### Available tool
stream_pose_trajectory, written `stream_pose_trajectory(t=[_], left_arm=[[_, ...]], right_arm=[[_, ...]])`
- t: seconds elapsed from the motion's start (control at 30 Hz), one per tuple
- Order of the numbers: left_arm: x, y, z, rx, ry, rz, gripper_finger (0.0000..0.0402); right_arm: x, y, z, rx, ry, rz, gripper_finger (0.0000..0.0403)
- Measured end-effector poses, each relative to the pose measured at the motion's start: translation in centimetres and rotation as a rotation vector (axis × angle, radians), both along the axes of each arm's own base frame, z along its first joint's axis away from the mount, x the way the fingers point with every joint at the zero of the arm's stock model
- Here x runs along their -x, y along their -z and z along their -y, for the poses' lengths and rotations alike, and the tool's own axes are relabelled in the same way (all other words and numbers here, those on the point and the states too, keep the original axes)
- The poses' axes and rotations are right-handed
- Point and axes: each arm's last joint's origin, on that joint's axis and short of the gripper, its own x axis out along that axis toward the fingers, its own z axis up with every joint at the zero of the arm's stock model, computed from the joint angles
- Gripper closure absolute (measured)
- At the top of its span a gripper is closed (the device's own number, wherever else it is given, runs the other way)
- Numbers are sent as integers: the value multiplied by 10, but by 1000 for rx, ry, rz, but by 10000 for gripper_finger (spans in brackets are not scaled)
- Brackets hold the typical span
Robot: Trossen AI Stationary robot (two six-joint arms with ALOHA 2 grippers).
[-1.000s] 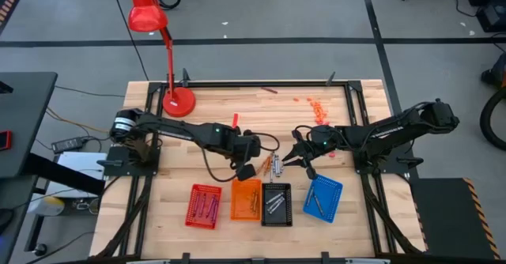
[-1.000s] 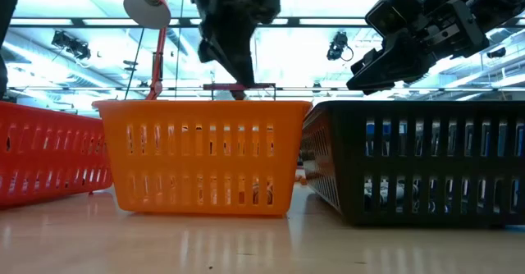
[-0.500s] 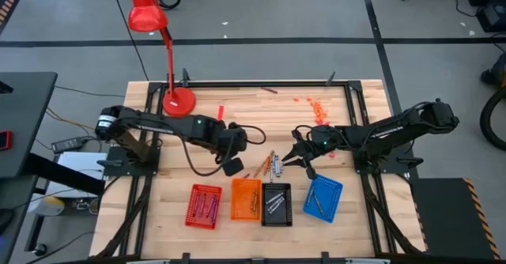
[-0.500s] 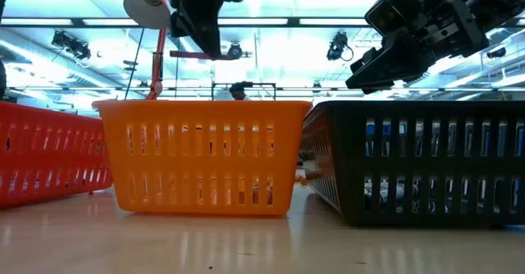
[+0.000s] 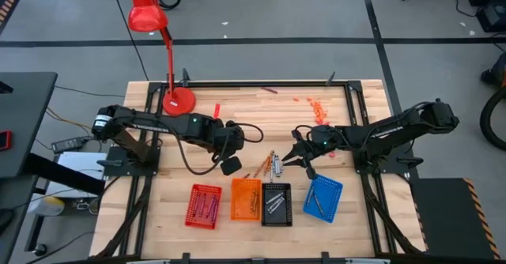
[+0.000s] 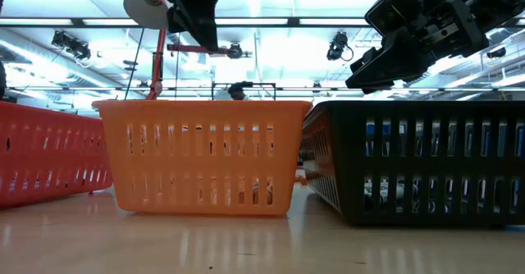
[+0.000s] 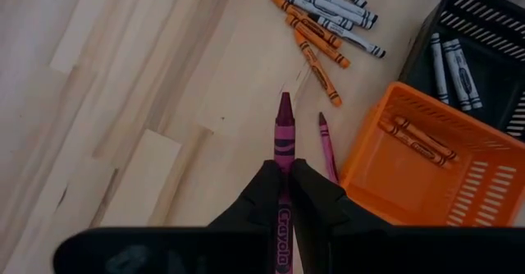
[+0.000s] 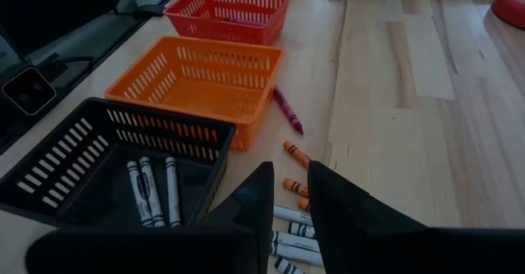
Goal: Sort crayons
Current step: Put the violet crayon into the red bin
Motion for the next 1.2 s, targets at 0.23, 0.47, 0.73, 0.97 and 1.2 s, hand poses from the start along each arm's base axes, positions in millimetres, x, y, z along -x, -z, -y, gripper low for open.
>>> stream_pose_trajectory(t=[0.23,0.47,0.73,0.97,1.2], left_arm=[[2,1,9,36,-23,-10,376],[8,1,31,78,-55,-23,376],[17,2,66,138,-111,-13,376],[30,2,95,140,-181,2,376],[49,3,124,138,-264,-1,376]], right_arm=[[0,0,0,0,0,-2,321],[0,0,0,-8,4,-5,321],[1,2,0,-64,34,-39,321],[1,2,0,-69,36,-37,321],[-4,-9,0,-30,12,96,321]])
